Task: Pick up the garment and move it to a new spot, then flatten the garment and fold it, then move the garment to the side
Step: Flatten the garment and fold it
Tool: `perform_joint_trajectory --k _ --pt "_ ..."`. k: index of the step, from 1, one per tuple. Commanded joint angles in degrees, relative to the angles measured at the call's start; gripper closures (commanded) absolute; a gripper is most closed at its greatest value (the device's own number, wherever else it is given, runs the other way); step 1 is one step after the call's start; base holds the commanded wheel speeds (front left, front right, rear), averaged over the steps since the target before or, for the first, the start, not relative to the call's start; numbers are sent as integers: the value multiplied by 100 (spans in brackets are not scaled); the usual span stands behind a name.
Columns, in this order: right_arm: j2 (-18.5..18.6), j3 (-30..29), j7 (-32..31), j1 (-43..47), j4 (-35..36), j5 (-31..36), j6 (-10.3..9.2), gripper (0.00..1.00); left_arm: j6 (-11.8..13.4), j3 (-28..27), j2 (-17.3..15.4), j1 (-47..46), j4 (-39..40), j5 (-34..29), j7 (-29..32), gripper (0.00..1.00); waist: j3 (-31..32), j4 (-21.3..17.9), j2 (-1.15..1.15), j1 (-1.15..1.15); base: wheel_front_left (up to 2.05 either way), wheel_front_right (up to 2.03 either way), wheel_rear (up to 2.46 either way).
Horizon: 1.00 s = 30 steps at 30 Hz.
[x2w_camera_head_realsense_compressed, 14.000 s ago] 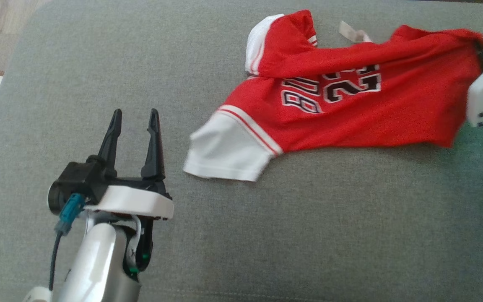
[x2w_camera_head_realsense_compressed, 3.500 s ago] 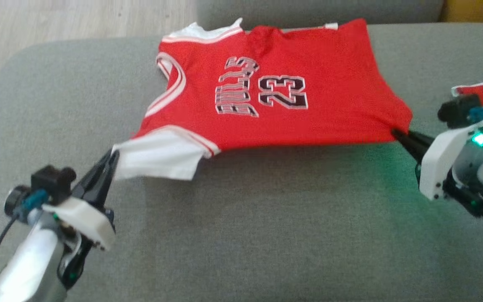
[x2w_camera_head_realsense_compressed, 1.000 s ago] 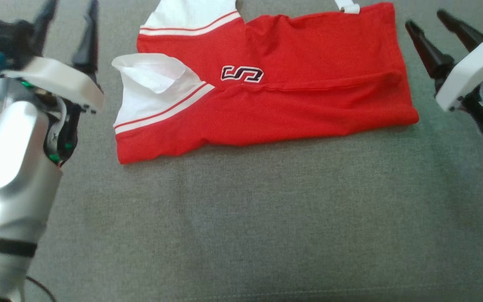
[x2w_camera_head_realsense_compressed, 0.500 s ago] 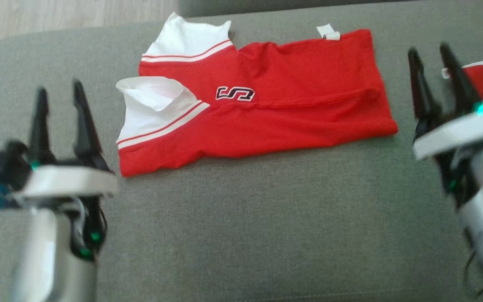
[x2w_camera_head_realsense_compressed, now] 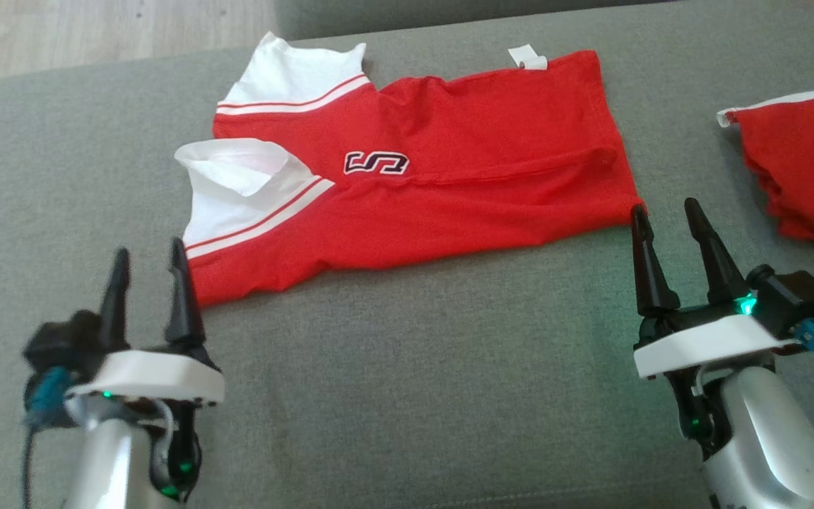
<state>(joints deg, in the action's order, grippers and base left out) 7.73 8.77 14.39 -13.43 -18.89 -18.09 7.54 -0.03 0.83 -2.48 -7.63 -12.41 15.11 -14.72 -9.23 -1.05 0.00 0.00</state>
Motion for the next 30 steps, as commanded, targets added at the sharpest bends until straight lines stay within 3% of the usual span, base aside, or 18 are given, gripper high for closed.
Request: perform_joint_trajectory --k 1,10,18,21,22,23,24,26,30 --pt "-4 70 61 -156 211 35 -5 0 -12 -130 -42 -298 -18 -107 -28 0 -45 -28 0 0 0 0 0" --pt "79 107 58 -277 319 50 -5 0 24 56 -105 -1005 -2045 -398 -28 0 -296 -188 0 0 0 0 0" --pt "122 170 39 -341 337 19 -5 0 253 74 -419 -1671 -3391 -611 -8 0 -465 -320 0 0 0 0 0" --pt "138 153 13 -346 311 19 -5 0 187 151 -449 -1851 -3799 -630 64 0 -476 -332 0 0 0 0 0" --pt "143 132 -16 -351 289 32 -5 0 146 178 -448 -1900 -3888 -629 61 16 -474 -329 0 0 0 0 0" --pt "141 102 -53 -359 262 49 -5 0 112 193 -445 -1944 -3929 -624 46 54 -470 -323 0 0 0 0 0" --pt "132 71 -89 -376 233 70 -5 0 83 212 -445 -1981 -3932 -629 27 100 -466 -313 0 0 0 0 0" --pt "90 1 -193 -418 144 137 -5 0 62 224 -446 -2030 -3831 -636 -8 100 -450 -278 0 0 0 0 0" --pt "-122 -277 -591 -605 -236 356 -5 0 51 225 -424 -1932 -2631 -761 -25 100 -433 -117 0 0 0 0 0"
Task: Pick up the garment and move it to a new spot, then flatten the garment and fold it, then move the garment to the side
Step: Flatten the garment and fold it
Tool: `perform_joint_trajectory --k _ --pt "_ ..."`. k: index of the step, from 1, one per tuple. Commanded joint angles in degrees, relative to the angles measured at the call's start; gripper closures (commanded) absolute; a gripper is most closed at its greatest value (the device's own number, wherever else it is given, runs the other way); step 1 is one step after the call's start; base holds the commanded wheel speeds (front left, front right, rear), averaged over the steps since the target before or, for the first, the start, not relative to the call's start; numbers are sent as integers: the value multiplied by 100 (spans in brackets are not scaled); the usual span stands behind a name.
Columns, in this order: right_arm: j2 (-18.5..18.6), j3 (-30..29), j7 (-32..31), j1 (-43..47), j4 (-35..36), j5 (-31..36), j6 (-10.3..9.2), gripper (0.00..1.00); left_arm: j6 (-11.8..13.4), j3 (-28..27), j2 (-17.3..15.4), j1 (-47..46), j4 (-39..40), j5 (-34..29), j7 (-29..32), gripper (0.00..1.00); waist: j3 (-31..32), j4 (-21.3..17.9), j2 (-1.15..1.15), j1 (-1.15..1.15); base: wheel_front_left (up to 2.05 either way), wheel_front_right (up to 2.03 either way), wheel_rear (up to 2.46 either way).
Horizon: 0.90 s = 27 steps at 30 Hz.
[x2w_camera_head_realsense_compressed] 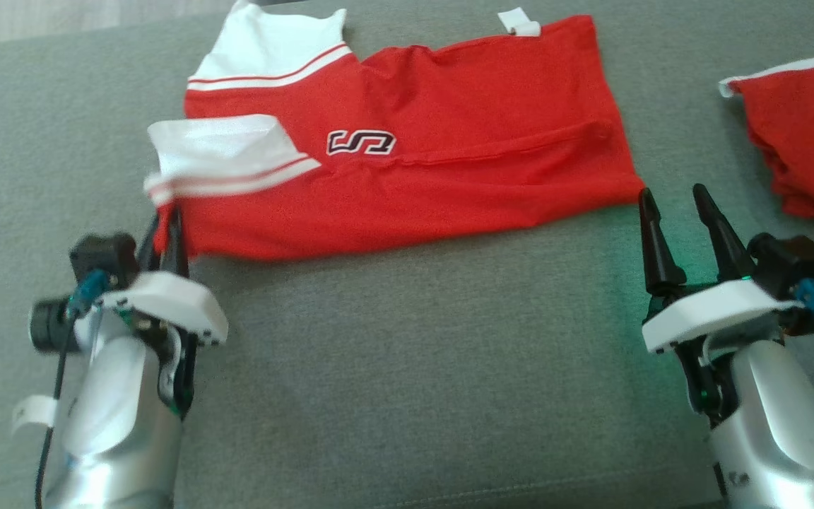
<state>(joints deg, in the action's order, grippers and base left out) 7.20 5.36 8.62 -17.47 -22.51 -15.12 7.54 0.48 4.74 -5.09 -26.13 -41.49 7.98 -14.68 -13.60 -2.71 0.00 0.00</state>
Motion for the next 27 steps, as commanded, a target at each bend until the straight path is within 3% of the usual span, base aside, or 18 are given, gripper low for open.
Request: perform_joint_trajectory --k 1,7,15,26,27 --pt "-69 65 -14 -201 126 59 -5 0 0 -166 -162 -81 277 -48 -29 100 4 49 0 0 0 0 0" --pt "-346 -524 -427 -598 -577 296 -5 0 -120 -56 -45 237 1613 -233 -30 100 -37 299 0 0 0 0 0" --pt "-428 -1093 -710 -1200 -1689 402 -5 0 -265 144 74 365 1997 -328 -31 100 -138 559 0 0 0 0 0" --pt "-431 -712 -721 -1900 -3101 -534 -5 0 -353 210 113 457 1986 -421 -31 100 -155 584 0 0 0 0 0" --pt "-431 -665 -710 -1933 -3195 -548 -5 58 -358 205 111 462 1967 -427 -31 100 -142 572 0 0 0 0 0"
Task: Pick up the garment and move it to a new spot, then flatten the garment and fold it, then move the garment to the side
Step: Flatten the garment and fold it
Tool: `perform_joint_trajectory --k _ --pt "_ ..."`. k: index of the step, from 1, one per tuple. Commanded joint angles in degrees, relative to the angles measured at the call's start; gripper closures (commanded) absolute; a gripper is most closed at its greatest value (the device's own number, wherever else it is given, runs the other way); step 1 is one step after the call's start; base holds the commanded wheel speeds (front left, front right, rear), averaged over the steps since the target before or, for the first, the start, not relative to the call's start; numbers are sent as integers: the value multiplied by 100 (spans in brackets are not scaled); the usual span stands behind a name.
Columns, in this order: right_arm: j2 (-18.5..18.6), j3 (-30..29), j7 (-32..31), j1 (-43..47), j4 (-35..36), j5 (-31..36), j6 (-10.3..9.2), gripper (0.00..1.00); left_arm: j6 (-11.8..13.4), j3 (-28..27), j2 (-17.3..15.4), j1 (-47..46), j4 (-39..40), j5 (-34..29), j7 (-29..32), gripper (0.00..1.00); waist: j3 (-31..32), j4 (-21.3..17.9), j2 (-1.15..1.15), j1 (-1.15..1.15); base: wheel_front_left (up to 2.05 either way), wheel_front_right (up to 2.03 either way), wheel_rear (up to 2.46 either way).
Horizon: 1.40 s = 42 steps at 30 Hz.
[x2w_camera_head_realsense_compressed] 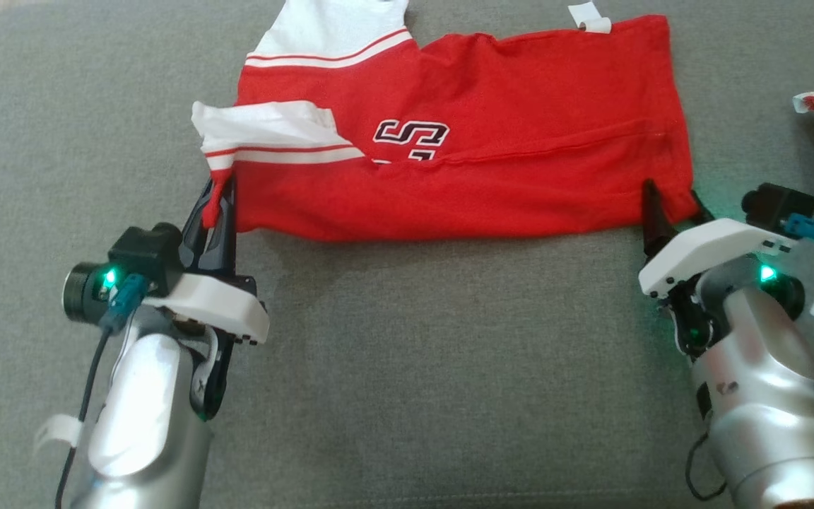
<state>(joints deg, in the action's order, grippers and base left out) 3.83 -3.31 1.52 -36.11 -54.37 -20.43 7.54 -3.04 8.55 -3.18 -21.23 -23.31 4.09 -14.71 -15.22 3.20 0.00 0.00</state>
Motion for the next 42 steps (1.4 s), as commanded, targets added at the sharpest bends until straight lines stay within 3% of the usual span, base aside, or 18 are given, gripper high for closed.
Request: perform_joint_trajectory --k 1,9,18,32,33,34,35,36,37,38,42 --pt "-94 249 36 -99 -79 -16 -5 100 -9 -183 -83 -26 132 -42 -29 100 35 -32 0 0 0 0 0" --pt "-57 266 493 -129 -319 218 -5 100 -50 -262 -149 73 -116 -41 -29 100 259 -183 0 0 0 0 0" --pt "0 340 565 378 -7 -35 -5 100 -146 -327 -235 350 -308 27 -29 100 646 -312 0 0 0 0 0" --pt "19 293 -188 1957 1434 -477 -5 100 -416 170 -390 1187 -435 394 -17 100 1183 -485 0 0 0 0 0" --pt "12 233 -219 2054 1570 -436 -5 65 -421 219 -394 1199 -438 428 -12 100 1170 -490 0 0 0 0 0" --pt "1 164 -246 2135 1706 -396 -5 0 -424 253 -405 1193 -448 454 -13 100 1157 -495 0 0 0 0 0" --pt "-12 116 -267 2199 1852 -350 -5 0 -426 270 -418 1178 -463 474 -14 100 1140 -507 0 0 0 0 0" --pt "-24 78 -275 2255 2004 -290 -5 0 -427 276 -421 1155 -480 492 -15 68 1124 -517 0 0 0 0 0" --pt "-36 51 -280 2294 2166 -221 -5 0 -426 272 -418 1129 -496 509 -16 15 1102 -533 0 0 0 0 0" --pt "-47 16 -269 2318 2342 -169 -5 0 -424 270 -417 1101 -514 516 -18 0 1085 -545 0 0 0 0 0" --pt "-76 -41 -212 2333 3073 117 -5 0 -284 165 -427 912 -470 519 -25 0 966 -599 0 0 0 0 0"
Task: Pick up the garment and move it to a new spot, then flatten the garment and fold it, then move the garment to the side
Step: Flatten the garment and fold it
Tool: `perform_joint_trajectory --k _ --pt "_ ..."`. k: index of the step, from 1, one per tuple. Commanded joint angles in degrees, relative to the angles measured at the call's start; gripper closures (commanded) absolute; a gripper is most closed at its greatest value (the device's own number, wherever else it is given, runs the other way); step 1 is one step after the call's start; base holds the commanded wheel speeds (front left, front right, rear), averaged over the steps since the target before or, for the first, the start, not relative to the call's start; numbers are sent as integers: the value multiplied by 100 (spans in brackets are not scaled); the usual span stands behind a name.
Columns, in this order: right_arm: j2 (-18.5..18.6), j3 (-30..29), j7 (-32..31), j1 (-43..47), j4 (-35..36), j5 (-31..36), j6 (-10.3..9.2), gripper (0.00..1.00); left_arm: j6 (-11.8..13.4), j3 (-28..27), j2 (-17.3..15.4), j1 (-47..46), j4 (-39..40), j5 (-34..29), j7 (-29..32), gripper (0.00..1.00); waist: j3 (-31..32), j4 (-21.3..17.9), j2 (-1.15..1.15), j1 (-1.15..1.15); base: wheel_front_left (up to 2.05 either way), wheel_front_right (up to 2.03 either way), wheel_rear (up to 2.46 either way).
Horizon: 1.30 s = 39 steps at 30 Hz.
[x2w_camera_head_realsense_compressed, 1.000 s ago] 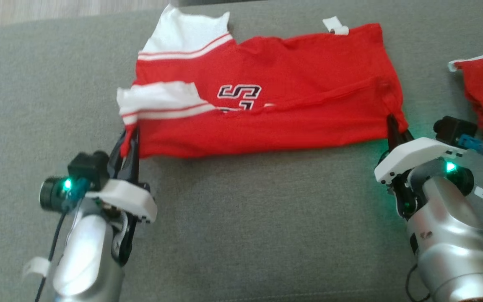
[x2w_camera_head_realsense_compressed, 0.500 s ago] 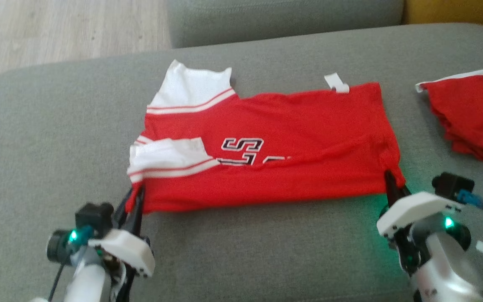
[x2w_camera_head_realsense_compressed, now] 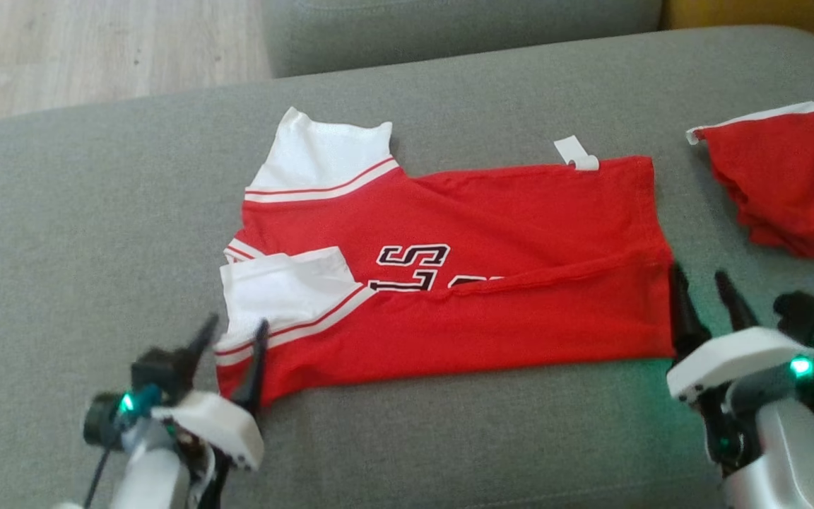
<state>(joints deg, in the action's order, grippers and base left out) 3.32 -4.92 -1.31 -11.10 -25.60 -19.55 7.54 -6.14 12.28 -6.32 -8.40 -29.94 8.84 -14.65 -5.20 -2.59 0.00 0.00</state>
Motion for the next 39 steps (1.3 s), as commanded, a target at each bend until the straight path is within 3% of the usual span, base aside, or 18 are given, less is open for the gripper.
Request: perform_joint_trajectory --k 1,7,11,15,19,20,27,33,39 --pt "-30 106 101 -177 375 106 -5 0 67 -264 -105 -441 280 61 -31 0 -71 -29 0 0 0 0 0" --pt "-40 45 75 -382 1116 442 -5 0 91 -499 -129 -983 914 98 -33 0 -418 -96 0 0 0 0 0" --pt "-42 55 -71 -711 1364 557 -5 0 -37 -414 -311 -1712 744 194 24 0 -770 -171 0 0 0 0 0" --pt "5 123 -237 -1161 1515 619 -5 0 -124 -24 -653 -2773 296 383 508 0 -1206 -303 0 0 0 0 0" --pt "125 268 -353 -1649 1551 612 -5 0 -132 824 -1167 -3863 -183 932 1132 0 -1618 -516 0 0 0 0 0" --pt "125 268 -353 -1649 1551 612 -5 0 -132 824 -1167 -3863 -183 932 1132 0 -1618 -516 0 0 0 0 0" --pt "229 666 -395 -2279 1529 470 -5 0 -134 1966 -2013 -5232 -1058 1795 2028 0 -2121 -921 0 0 0 0 0" --pt "266 942 -374 -2539 1546 341 -5 0 -134 2668 -2408 -5834 -1520 2315 2361 0 -2400 -1141 0 0 0 0 0" --pt "306 1077 -326 -2596 1543 267 -5 0 -135 3163 -2563 -6147 -1863 2683 2435 0 -2524 -1226 0 0 0 0 0"
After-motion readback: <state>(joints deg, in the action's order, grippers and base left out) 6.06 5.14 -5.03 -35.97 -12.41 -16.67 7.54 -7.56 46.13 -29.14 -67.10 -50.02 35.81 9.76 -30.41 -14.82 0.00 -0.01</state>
